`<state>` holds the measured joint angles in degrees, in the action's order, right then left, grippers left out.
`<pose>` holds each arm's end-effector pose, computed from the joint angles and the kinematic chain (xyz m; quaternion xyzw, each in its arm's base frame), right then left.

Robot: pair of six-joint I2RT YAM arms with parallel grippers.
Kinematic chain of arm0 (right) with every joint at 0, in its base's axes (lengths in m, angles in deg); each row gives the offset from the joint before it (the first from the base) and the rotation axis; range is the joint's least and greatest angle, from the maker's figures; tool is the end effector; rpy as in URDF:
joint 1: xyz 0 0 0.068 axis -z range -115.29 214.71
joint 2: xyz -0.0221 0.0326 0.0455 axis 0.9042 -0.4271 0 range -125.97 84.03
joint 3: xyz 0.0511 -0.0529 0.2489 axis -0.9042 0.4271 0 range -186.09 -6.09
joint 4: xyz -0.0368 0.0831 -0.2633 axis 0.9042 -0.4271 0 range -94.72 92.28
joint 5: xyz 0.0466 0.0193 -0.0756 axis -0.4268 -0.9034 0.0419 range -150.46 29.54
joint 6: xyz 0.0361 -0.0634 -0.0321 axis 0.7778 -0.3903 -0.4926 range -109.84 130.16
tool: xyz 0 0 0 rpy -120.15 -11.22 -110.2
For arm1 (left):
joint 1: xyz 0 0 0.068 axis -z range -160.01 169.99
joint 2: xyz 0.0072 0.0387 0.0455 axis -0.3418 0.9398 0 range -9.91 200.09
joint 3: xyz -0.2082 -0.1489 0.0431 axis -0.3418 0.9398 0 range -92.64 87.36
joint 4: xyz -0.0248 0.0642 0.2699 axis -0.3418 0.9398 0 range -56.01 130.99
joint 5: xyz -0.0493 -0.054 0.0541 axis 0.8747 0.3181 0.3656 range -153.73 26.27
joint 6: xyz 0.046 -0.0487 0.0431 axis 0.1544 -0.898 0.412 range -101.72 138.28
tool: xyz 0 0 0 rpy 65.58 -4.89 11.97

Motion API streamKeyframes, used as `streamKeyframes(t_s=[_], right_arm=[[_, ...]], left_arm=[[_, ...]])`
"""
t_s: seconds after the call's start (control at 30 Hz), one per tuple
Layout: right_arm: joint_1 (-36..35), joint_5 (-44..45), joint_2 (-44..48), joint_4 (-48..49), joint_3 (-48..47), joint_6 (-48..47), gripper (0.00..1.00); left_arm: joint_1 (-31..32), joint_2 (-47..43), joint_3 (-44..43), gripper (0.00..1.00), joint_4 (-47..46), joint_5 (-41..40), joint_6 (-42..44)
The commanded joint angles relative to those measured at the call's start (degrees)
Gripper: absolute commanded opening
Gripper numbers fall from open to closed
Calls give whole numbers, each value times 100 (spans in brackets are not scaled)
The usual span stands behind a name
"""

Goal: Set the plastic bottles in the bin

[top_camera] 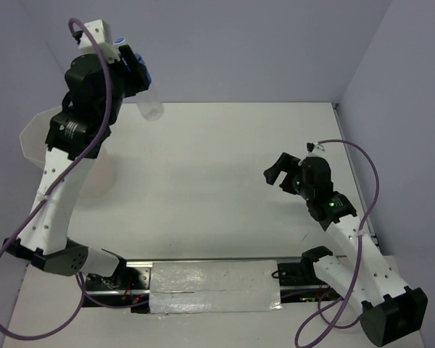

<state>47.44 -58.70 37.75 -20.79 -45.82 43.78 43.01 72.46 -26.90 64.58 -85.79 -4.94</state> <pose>0.2292 0.0690 0.2534 0.1305 0.8544 0.2041 0.4597 0.3010 -0.0998 0.5547 -0.1380 0.6858 -0.1527 0.6980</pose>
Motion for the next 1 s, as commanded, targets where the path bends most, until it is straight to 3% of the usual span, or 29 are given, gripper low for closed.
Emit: streamKeyframes(t_s=[0.0,0.13,0.2,0.5,0.7,0.97], right_arm=[[-21,97,277,286,140,118,100],[-21,140,374,233,167,135,100],[-30,149,374,215,106,144,100],[-30,-150,33,855,228,407,100],[-30,-501,-293,1173,272,408,100],[-39,-484,-540,1313,290,390,100]], left_arm=[[-175,-360,184,55,826,-1053,819],[-334,-1081,536,60,773,-1694,837],[-404,-1152,449,59,1026,-2255,767],[-1027,-942,-114,58,1704,-3013,776],[-2037,-775,61,56,1995,-2813,108],[-2285,-793,1291,52,1108,-2619,-227]])
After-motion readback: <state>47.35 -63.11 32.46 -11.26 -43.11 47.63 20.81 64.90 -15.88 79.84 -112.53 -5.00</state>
